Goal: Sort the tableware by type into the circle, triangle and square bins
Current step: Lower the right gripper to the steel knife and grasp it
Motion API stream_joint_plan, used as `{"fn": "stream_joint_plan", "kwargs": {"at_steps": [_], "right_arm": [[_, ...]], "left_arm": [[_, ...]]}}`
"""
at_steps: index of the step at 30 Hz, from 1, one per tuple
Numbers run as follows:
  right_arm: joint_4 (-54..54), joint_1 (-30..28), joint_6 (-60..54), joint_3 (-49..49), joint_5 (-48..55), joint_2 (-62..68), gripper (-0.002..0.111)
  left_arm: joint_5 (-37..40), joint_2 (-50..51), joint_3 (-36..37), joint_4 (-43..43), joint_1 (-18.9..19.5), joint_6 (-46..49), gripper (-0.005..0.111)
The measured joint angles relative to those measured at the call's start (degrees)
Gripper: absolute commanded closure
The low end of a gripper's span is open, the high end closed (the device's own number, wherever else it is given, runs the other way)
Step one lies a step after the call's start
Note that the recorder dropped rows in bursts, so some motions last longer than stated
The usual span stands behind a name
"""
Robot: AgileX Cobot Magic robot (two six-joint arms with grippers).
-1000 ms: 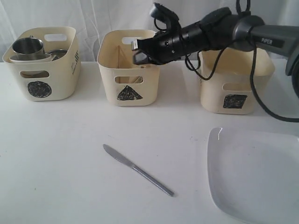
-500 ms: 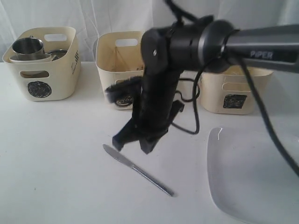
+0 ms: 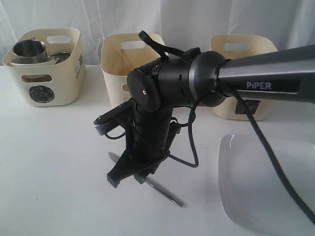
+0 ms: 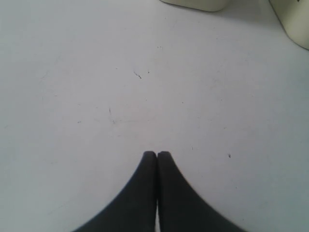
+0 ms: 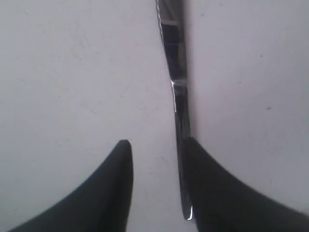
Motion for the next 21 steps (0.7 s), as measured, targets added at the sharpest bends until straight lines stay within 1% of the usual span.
{"fn": "stream_joint_plan", "kwargs": {"at_steps": [8,12,14,15,16,17,21], "right_arm": [[-0.11,0.00,-1.32,0.00,-4.70,3.91,0.064],[-0.24,0.00,-1.32,0.00,-5.28,6.68,0.069],[-0.98,0.00,-1.46,0.00,-5.80,7.15,0.080],[-1.10,0.00,-1.50,0.00,-5.80,7.24,0.092],[-1.36,0.00,-1.50,0.00,-6.00,7.51,0.099],[-1.49,0.00,-1.50,0.00,-6.05,7.50,0.108],[-1.49,0.00,-1.50,-0.59,-5.72,8.07,0.108]], "left_arm": [[0.00,0.00,0.00,0.00,0.00,0.00,0.107],[0.00,0.00,0.00,0.00,0.00,0.00,0.107],[0.00,0.00,0.00,0.00,0.00,0.00,0.107],[0.00,0.00,0.00,0.00,0.00,0.00,0.107],[0.00,0.00,0.00,0.00,0.00,0.00,0.107],[0.00,0.00,0.00,0.00,0.00,0.00,0.107],[0.00,0.00,0.00,0.00,0.00,0.00,0.107]]}}
